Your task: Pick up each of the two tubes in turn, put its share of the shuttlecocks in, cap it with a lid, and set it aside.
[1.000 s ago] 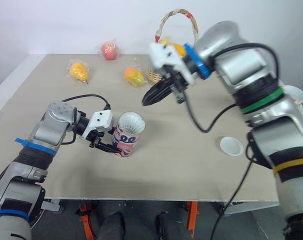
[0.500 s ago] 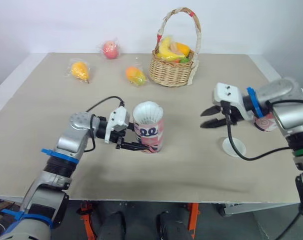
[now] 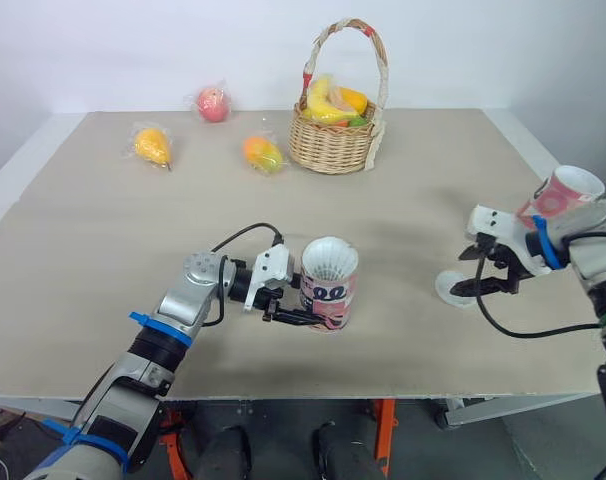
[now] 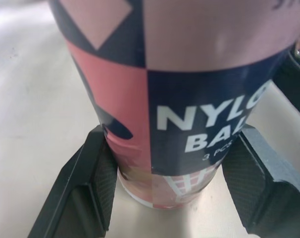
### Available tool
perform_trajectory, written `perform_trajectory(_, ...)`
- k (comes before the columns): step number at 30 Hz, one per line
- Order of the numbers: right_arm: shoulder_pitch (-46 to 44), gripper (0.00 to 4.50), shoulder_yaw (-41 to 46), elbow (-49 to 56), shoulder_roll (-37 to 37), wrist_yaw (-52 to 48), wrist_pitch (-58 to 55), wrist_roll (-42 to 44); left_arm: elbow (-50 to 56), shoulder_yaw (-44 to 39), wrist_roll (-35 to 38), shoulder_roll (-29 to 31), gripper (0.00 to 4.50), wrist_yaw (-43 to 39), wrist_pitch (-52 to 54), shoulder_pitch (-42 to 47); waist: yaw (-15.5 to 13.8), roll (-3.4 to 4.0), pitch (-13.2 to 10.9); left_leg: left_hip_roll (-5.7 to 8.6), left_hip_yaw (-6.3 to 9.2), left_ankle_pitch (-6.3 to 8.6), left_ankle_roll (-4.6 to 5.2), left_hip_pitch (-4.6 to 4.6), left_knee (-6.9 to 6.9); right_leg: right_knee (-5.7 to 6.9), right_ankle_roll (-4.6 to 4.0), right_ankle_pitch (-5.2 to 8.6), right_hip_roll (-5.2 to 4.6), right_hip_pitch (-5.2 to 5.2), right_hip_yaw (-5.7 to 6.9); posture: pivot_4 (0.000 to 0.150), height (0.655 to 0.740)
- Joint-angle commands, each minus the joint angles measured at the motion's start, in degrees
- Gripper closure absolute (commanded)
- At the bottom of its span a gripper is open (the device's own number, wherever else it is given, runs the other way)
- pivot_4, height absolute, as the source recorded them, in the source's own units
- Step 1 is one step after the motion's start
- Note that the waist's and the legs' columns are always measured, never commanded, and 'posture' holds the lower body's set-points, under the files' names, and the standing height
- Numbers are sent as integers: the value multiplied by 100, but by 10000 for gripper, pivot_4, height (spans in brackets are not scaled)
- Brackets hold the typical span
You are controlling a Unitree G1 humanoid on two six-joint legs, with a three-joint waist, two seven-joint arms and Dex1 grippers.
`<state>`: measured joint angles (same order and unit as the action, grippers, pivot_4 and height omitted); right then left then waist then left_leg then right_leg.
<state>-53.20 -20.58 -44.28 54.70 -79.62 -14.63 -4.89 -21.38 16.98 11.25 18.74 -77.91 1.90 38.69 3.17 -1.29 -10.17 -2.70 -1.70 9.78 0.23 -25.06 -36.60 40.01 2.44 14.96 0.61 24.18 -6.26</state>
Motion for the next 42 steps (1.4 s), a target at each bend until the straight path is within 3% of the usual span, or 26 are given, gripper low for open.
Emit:
perform_trajectory(1, -433, 204, 129, -710, -156, 300, 227, -260, -198, 59, -190, 33, 16869, 33, -306, 3, 2, 1, 1, 0, -1, -1, -2, 0, -1, 0, 1, -1, -1, 1, -2, 1500, 7393)
perform_trajectory(9, -616, 204, 64, -1563, -273, 167, 590, -624, -288, 34, -162, 26, 16869, 181, -467, -94, -6, 0, 2, 1, -2, -2, -3, 11, -4, -1, 6, -4, -2, -17, -3, 1500, 7393)
perform_trajectory(15, -588, 204, -14, -1675, -209, -18, 817, -866, -393, 7, -171, 30, 16869, 258, -545, -57, 1, 0, 2, 1, -2, -1, -4, 73, 0, -8, 5, 3, -2, -78, -3, 1500, 7393)
perform_trajectory(26, -476, 44680, 53, -1302, -196, -455, 999, -981, -469, -17, -40, -34, 16869, 253, -306, 21, 15, -2, 3, 2, -1, -2, -5, 83, -4, -7, -1, 1, -2, -87, -8, 1500, 7393)
perform_trajectory(30, -456, 44680, 79, -905, -189, -568, 1014, -979, -421, -56, 75, -80, 16869, 236, -49, -9, 15, -2, 3, 3, -1, -2, -5, 82, 0, -7, 9, -1, -2, -86, -7, 1500, 7393)
perform_trajectory(35, -422, 44680, 337, 714, -140, -1115, 663, -545, -452, 17, 2, -47, 16869, 128, 154, -69, 19, 4, 3, 3, -2, -1, -6, 82, 7, -7, 8, 3, -2, -81, -7, 1500, 7393)
perform_trajectory(42, -1086, 44680, 264, 3439, 74, -1288, -298, 1105, -605, 15, -89, -53, 16869, 88, 97, 14, 15, 12, 1, 3, 1, 0, -8, 75, 14, -7, 6, 8, -2, -71, -5, 1500, 7393)
